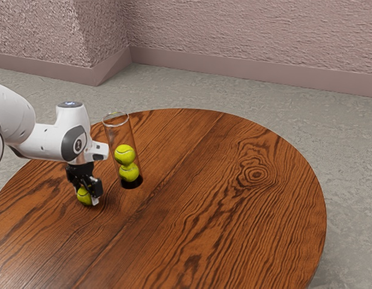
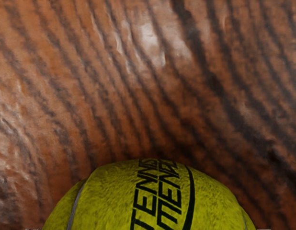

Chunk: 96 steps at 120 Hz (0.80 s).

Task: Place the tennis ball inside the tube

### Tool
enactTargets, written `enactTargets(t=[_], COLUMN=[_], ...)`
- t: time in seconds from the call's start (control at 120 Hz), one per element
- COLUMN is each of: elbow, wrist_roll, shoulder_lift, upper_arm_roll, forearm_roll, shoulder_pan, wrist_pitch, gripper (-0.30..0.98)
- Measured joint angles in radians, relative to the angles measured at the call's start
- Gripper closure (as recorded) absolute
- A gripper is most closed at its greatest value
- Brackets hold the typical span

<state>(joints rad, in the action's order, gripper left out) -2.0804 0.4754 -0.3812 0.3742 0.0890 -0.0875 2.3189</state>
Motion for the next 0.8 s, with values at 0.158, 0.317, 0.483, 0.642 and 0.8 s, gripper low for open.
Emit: enactTargets(t=[0.158,0.317,0.483,0.642,0.8], elbow=[0.0,0.0,0.0,0.0,0.034], wrist_roll=[0.007,0.005,-0.002,-0.016,-0.034], shoulder_lift=[0.0,0.001,0.012,0.031,0.076], upper_arm_roll=[0.0,0.0,0.0,0.0,0.003], forearm_roll=[0.003,-0.003,-0.011,-0.023,-0.058], shoulder_pan=[0.001,0.001,0.001,0.001,0.014], wrist_pitch=[0.002,0.004,0.004,0.001,-0.037], gripper=[0.26,0.3,0.4,0.48,0.53])
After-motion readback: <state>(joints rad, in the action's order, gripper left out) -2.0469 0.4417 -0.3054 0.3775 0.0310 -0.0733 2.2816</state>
